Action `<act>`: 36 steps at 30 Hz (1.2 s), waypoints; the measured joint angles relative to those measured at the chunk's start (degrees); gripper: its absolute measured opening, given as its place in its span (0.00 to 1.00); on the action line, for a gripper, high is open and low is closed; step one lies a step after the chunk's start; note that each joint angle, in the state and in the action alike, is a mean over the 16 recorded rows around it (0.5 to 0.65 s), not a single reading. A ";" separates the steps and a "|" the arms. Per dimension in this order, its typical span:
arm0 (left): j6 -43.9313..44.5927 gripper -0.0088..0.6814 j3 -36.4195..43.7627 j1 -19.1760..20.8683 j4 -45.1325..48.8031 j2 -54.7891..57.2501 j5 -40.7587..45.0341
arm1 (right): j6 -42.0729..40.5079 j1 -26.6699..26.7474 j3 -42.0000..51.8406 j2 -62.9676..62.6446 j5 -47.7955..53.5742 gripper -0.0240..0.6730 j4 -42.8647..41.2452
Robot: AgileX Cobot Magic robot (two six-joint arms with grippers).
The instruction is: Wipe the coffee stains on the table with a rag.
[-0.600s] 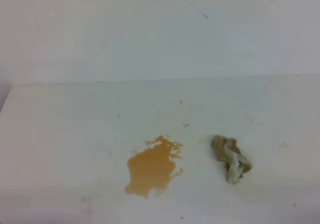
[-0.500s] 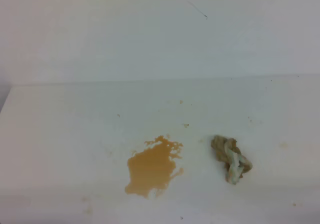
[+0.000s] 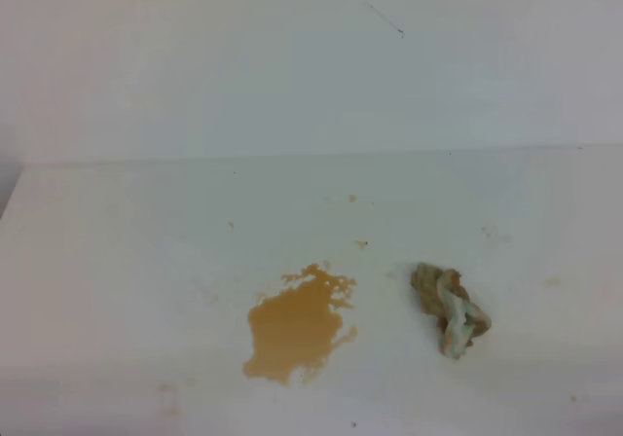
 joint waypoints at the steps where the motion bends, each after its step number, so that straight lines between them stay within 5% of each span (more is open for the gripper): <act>1: 0.00 0.01 0.13 0.00 0.00 0.00 0.00 | 0.00 0.00 0.00 0.00 0.00 0.03 0.00; 36: 0.00 0.01 -0.54 0.00 0.01 -0.26 -0.06 | -0.02 0.00 0.00 0.00 0.00 0.03 0.00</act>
